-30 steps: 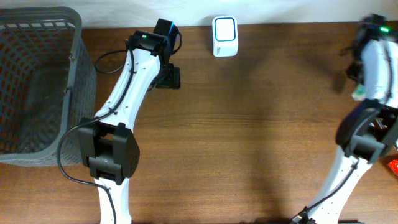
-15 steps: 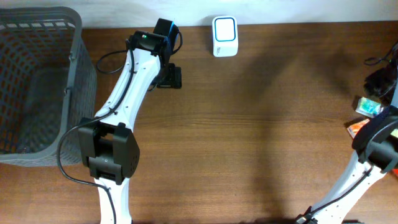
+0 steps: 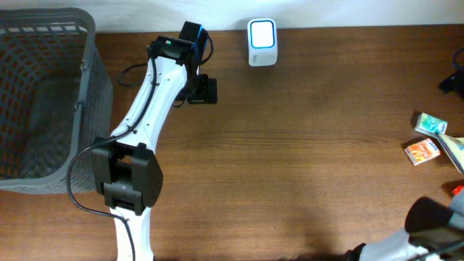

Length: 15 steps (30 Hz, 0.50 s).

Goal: Scan the item barcode

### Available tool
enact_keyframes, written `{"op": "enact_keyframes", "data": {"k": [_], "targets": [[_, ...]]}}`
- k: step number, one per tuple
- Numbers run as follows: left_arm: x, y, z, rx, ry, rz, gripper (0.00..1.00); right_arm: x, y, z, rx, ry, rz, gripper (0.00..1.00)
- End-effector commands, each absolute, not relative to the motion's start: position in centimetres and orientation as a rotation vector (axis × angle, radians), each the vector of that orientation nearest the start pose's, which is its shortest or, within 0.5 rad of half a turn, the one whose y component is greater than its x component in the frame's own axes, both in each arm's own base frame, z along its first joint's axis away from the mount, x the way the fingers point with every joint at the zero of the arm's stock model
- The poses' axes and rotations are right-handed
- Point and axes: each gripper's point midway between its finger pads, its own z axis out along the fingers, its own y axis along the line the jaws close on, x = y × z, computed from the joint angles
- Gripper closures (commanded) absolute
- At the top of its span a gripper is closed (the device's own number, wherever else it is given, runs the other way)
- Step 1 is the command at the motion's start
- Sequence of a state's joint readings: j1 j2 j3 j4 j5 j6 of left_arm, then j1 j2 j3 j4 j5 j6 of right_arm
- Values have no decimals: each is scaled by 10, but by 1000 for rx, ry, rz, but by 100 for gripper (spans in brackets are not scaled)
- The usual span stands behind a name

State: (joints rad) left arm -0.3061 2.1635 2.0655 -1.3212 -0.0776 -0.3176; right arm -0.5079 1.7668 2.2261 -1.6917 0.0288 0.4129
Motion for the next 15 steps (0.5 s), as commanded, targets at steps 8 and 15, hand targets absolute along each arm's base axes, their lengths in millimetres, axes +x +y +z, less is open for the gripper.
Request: {"op": "enact_keyframes", "data": {"k": [8,15], "targets": [[436,-123,137,-51,2954,8,1,222,-76,324,891,2460,49,1],[436,-123,137,-51,2954,9,1,170,-41,256,875,2535,142,2]]}}
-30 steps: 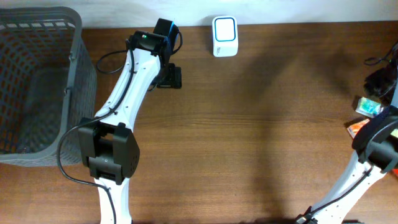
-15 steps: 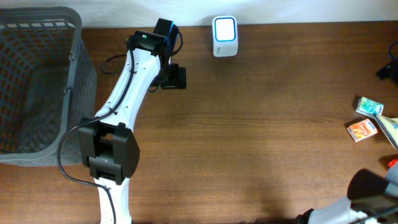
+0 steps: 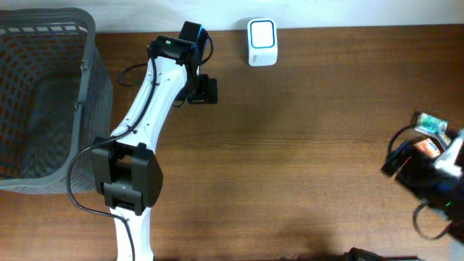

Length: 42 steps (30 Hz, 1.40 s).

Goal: Scan the item barcode

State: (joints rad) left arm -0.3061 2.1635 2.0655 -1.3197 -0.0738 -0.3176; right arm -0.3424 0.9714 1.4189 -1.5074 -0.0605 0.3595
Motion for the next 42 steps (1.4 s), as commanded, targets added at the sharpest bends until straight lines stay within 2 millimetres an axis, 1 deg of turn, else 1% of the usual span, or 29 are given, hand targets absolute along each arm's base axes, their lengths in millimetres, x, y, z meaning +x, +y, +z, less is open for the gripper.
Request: {"op": "enact_keyframes", "data": {"k": [1,6,12,15,17,19,21,24,25,27,29,30,32,35,38,42], "targets": [[436,-123,137,-51,2954,9,1,161,-38,240,889,2568,144,2],[436,-123,137,-51,2954,9,1,153,-35,212,926,2653,147,2],[436,-123,137,-52,2954,9,1,156,-36,201,951,2736,145,2],[436,-123,137,-51,2954,9,1,160,-28,197,952,2767,225,2],[436,-123,137,-51,2954,9,1,170,-22,196,927,2764,281,2],[436,-123,137,-51,2954,9,1,182,-16,198,849,2722,316,2],[436,-123,137,-51,2954,9,1,197,-5,201,700,2654,330,2],[436,-123,137,-51,2954,9,1,210,16,207,486,2553,359,2],[436,-123,137,-51,2954,9,1,215,28,212,363,2494,375,2],[436,-123,137,-51,2954,9,1,219,49,220,135,2387,396,2],[436,-123,137,-51,2954,9,1,218,58,220,38,2332,401,2],[436,-123,137,-51,2954,9,1,217,60,218,4,2308,400,2],[436,-123,137,-52,2954,9,1,218,60,210,3,2287,393,2],[436,-124,137,-47,2954,8,1,224,60,200,-2,2236,392,2],[436,-124,137,-46,2954,8,1,228,56,194,4,2134,388,2],[435,-125,137,-44,2954,8,1,228,54,193,-11,1967,387,2]]}}
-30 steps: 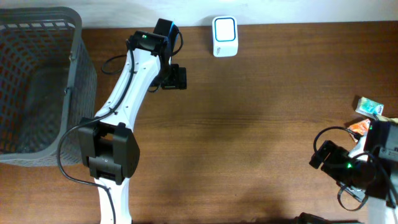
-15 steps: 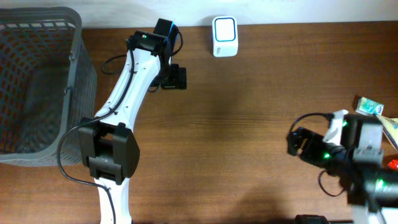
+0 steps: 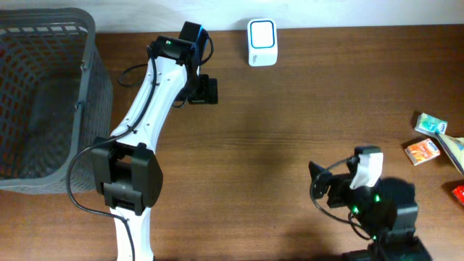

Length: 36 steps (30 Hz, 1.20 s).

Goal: Scan the item barcode

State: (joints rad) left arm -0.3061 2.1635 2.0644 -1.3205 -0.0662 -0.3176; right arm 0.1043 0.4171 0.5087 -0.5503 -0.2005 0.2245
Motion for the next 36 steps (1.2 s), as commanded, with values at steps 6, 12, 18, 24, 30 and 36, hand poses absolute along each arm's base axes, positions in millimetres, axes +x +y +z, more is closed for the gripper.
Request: {"op": "enact_keyframes", "data": {"k": [6,12,18,24,30,36], "targets": [[435,-125,137,-43,2954,8,1,227,52,195,-20,1798,376,2],[435,-125,137,-43,2954,9,1,228,41,188,17,1731,325,2],[435,-125,137,-43,2954,8,1,228,28,192,49,1691,238,2],[435,-125,137,-43,2954,8,1,228,28,192,-43,1686,156,2],[435,-125,137,-43,2954,8,1,232,21,197,-34,1641,121,2],[435,-125,137,-43,2954,8,1,240,21,189,-32,1596,120,2]]}}
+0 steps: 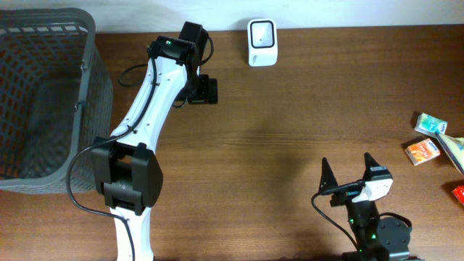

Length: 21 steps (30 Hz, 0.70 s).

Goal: Scan the item barcode

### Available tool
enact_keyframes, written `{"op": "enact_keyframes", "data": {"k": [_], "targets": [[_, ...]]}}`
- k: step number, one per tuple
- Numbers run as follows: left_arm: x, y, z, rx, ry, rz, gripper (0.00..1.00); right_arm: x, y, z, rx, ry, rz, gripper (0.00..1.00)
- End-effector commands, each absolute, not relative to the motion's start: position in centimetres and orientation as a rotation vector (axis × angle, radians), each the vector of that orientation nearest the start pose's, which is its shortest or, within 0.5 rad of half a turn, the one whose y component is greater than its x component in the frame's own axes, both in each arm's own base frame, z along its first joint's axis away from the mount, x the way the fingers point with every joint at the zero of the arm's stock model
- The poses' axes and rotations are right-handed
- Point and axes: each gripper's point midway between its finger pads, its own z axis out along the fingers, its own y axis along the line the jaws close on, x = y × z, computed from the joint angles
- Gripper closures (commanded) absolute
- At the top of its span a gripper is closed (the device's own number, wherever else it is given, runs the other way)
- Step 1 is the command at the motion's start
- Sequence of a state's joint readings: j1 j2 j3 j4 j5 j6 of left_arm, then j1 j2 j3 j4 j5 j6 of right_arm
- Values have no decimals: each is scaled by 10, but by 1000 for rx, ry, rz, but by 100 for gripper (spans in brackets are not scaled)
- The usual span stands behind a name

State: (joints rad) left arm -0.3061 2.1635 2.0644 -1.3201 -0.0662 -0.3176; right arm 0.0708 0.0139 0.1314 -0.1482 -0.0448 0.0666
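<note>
The white barcode scanner (261,42) stands at the far edge of the table, its window facing up. The items lie at the right edge: a green-and-white box (431,124) and an orange box (422,151). My right gripper (348,170) is at the near right, open. Its two dark fingers (325,175) are spread wide and point away from me, with nothing between them. It is well left of the items. My left gripper (205,90) hangs left of the scanner. It shows only as a dark block, so its jaws are unreadable.
A grey mesh basket (87,80) fills the far left corner. The left arm (148,101) runs from its base (127,177) up towards the scanner. More packets (457,152) and a red thing (458,192) are cut off at the right edge.
The right arm has drawn back towards the near edge. Its fingers, bunched and pointing left before, are now spread wide and pointing away. The scanner's window looks dimmer. The left arm has not moved.
The right arm first showed only at the bottom right corner. Then it was blurred over the orange box at the right edge. Later it was at the near right, empty, with both boxes still in place. Now it stands open there.
</note>
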Motion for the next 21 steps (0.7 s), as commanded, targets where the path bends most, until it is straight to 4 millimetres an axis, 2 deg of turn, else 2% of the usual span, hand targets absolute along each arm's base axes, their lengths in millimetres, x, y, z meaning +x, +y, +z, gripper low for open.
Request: {"op": "enact_keyframes", "data": {"k": [1,15,18,21], "targets": [[435,-125,137,-43,2954,8,1,241,21,188,-32,1587,120,2],[435,-125,137,-43,2954,8,1,246,16,173,-9,1577,95,2],[435,-125,137,-43,2954,8,1,246,19,171,-56,1588,76,2],[435,-125,137,-43,2954,8,1,245,20,157,-77,1642,69,2]]}}
